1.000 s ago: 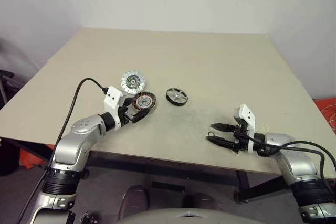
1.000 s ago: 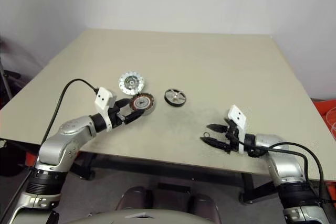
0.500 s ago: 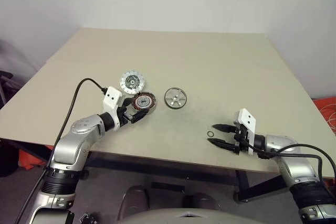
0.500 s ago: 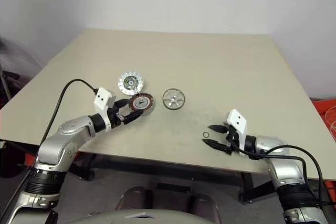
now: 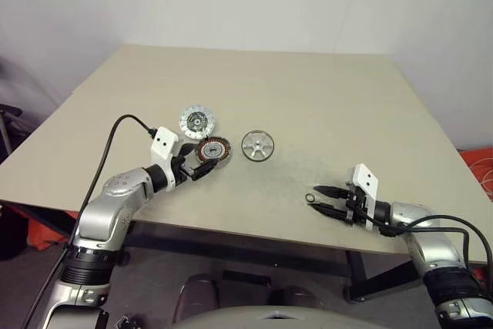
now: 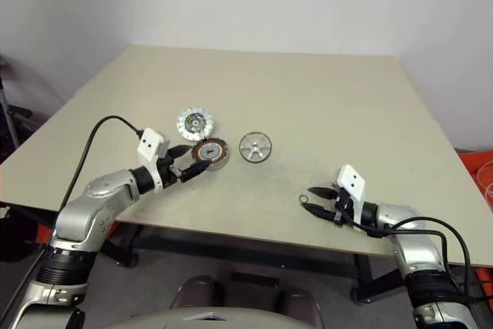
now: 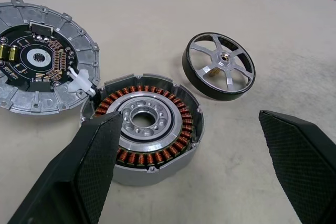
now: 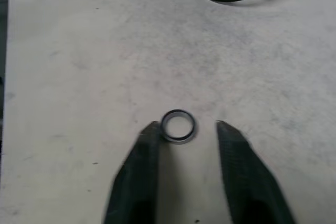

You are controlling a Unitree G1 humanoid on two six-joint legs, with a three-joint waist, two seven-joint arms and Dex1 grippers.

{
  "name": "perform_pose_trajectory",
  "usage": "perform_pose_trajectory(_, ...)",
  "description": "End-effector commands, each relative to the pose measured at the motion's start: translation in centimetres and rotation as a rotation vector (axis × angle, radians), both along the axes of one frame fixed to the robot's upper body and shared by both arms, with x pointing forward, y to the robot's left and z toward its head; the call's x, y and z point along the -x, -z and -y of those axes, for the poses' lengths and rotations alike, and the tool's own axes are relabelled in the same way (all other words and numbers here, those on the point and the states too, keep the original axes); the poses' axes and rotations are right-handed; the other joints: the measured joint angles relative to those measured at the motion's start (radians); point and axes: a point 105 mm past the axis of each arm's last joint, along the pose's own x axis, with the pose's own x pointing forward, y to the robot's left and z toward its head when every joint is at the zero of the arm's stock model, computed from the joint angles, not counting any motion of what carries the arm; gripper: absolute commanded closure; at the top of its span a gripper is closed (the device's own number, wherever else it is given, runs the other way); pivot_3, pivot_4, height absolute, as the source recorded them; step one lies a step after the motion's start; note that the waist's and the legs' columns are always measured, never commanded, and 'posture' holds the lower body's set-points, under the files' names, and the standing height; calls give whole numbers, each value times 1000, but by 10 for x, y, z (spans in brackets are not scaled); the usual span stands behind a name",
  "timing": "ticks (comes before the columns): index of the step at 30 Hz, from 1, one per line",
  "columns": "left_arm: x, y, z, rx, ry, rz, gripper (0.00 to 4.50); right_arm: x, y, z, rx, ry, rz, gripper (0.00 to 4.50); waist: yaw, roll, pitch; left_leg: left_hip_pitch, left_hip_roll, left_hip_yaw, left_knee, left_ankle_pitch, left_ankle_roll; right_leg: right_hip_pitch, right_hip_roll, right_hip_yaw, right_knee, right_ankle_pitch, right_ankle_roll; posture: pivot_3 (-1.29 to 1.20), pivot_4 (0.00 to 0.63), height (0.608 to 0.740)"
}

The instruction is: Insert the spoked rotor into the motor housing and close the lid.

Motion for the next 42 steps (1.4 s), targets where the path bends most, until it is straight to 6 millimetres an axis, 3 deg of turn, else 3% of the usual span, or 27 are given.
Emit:
perform_pose_trajectory(1, -5, -16, -4, -6, -6, 63, 109, 0, -1, 1, 4, 3, -9, 3787, -2, 0, 0, 0, 0, 0, 0, 0, 0, 0, 0, 0, 0, 0, 0, 0, 0, 740)
perform_pose_trajectory(3, -5, -16, -4, -6, -7, 63, 109, -2, -2, 0, 8, 4, -4, 4393, -3, 0, 0, -1, 0, 0, -1, 0, 0, -1, 0, 0, 0, 0, 0, 0, 0, 740)
perform_pose_trajectory(9, -5, -15, -5, -6, -7, 62, 109, -9, -9, -3, 19, 8, 14, 4393, -5, 0, 0, -1, 0, 0, -2, 0, 0, -2, 0, 0, 0, 0, 0, 0, 0, 740)
perform_pose_trajectory(16, -6, -14, -4, -5, -5, 59, 109, -15, -26, -15, -87, 12, -39, 4393, -6, 0, 0, -1, 0, 0, -2, 0, 0, -3, 0, 1, 0, 0, 0, 0, 0, 740)
perform_pose_trajectory(20, -6, -14, -4, -5, -5, 60, 109, -12, -19, -14, -50, 15, -36, 3523, -4, 0, 0, -2, 0, 0, -2, 0, 0, -3, 0, 1, 0, 0, 0, 0, 0, 740)
perform_pose_trajectory(24, -6, -14, -5, -7, -5, 59, 109, -12, -13, -13, -26, 16, -28, 2160, -4, 0, 0, -5, 0, 0, -2, 0, 0, -6, 0, 1, 0, 0, 0, 0, 0, 740)
perform_pose_trajectory(35, -6, -15, -6, -10, -11, 64, 109, -15, -5, -13, 14, 7, -1, 2160, -5, 0, 0, -5, 0, 0, -2, 0, 0, -7, 0, 1, 0, 0, 0, 0, 0, 740)
perform_pose_trajectory(42, -5, -14, -7, -11, -16, 62, 109, -19, -20, -14, 52, -24, 52, 2160, -5, 0, 0, -3, 0, 1, -2, 0, 0, -6, 0, 2, 0, 0, 0, 0, 0, 740)
